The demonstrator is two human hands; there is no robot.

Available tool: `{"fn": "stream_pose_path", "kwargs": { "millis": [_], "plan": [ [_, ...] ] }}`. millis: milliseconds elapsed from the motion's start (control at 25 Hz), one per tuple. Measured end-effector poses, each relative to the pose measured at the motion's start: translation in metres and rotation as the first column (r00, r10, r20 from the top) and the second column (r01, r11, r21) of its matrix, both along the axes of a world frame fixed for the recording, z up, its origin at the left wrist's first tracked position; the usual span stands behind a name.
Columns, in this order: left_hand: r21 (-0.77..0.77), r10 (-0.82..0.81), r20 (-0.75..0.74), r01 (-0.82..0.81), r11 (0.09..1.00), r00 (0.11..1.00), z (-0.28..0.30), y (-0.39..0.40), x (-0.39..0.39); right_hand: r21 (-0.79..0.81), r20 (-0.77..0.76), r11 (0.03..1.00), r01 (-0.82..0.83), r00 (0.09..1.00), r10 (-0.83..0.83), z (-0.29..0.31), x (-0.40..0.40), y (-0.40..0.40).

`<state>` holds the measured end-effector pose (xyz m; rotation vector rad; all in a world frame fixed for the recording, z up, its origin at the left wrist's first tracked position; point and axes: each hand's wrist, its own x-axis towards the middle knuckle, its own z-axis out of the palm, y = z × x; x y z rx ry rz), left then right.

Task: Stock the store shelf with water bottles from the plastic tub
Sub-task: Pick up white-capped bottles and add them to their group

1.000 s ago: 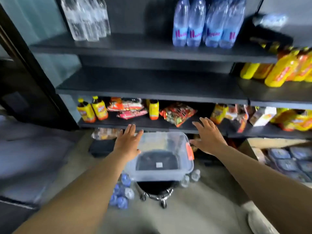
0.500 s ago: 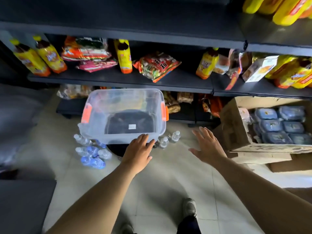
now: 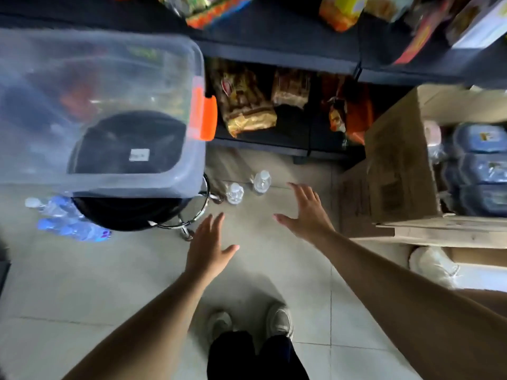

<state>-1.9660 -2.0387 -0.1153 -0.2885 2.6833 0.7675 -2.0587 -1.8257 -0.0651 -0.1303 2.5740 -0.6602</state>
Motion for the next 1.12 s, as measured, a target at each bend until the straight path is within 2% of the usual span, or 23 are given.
{"fn": "stream_pose_path", "kwargs": {
  "millis": [120,280,440,560,680,880,1120],
  "plan": [
    [0.062,0.125,0.017,-0.126,0.99,0.992,-0.075,0.0,-0.022,-0.02,0.068,0.999,0.032,0.997,-0.03,-0.084,-0.012,0.006],
    [0.068,0.165,0.027,-0.167,0.984,0.986,-0.16,-0.004,-0.056,-0.083,0.041,0.995,0.062,0.997,-0.059,-0.181,-0.037,0.008],
    [0.13,0.25,0.028,-0.251,0.959,0.968,-0.218,-0.005,-0.088,-0.204,0.042,0.961,0.186,0.983,-0.181,-0.24,-0.073,-0.004],
    [0.15,0.251,0.004,-0.249,0.957,0.968,-0.253,-0.007,-0.113,-0.273,0.052,0.933,0.235,0.972,-0.23,-0.279,-0.097,-0.019],
    [0.196,0.253,-0.053,-0.238,0.951,0.966,-0.274,-0.014,-0.134,-0.315,0.052,0.915,0.253,0.967,-0.25,-0.302,-0.115,-0.031],
    [0.303,0.264,-0.033,-0.242,0.922,0.964,-0.285,-0.011,-0.149,-0.329,0.055,0.903,0.275,0.96,-0.273,-0.321,-0.132,-0.036],
    [0.309,0.285,-0.027,-0.263,0.914,0.958,-0.279,-0.012,-0.138,-0.338,0.061,0.9,0.275,0.961,-0.27,-0.312,-0.119,-0.028]
  ]
}}
